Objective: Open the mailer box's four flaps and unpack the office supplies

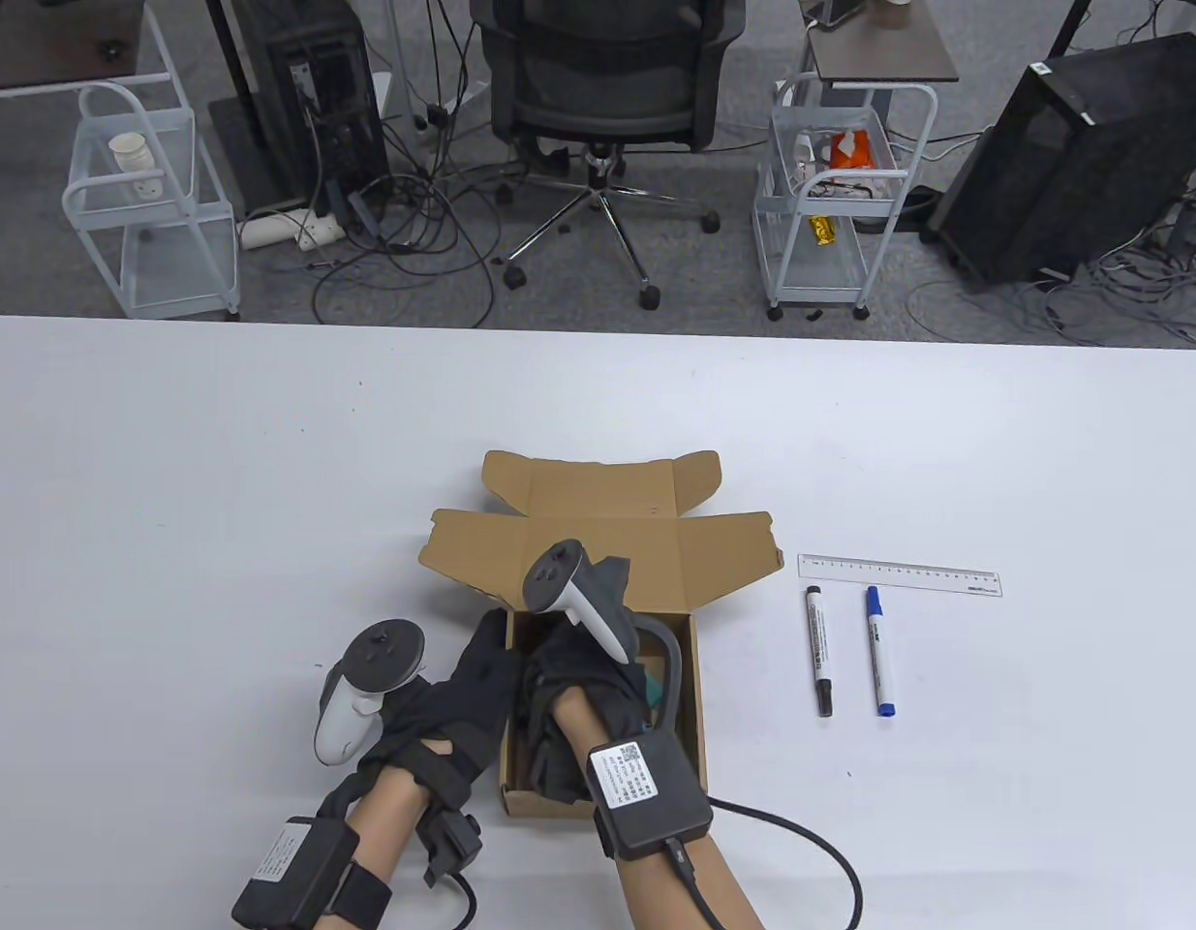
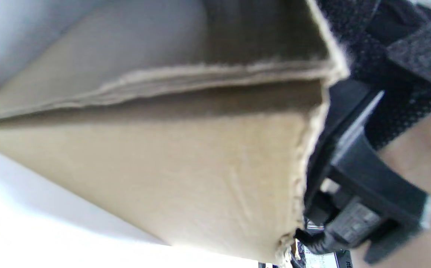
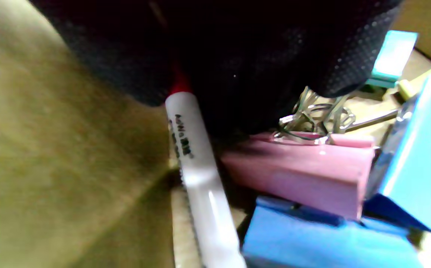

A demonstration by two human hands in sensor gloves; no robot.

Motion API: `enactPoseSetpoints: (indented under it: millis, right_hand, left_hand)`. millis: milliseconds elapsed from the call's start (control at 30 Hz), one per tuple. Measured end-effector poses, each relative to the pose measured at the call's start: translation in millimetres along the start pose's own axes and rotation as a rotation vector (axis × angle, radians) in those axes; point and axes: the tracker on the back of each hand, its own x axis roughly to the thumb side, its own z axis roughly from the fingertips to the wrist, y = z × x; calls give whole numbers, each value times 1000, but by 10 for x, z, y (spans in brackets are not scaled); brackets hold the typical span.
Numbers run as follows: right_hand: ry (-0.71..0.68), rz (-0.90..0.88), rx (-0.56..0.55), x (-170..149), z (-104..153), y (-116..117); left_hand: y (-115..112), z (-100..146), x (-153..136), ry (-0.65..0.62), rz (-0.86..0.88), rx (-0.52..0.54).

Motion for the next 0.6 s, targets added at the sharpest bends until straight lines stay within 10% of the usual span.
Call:
enactPoseSetpoints:
  millis: [600]
  right_hand:
    - [-83,13,-89,-22,327,-355]
  left_hand:
    - [-5,-12,1,-3,-4,8]
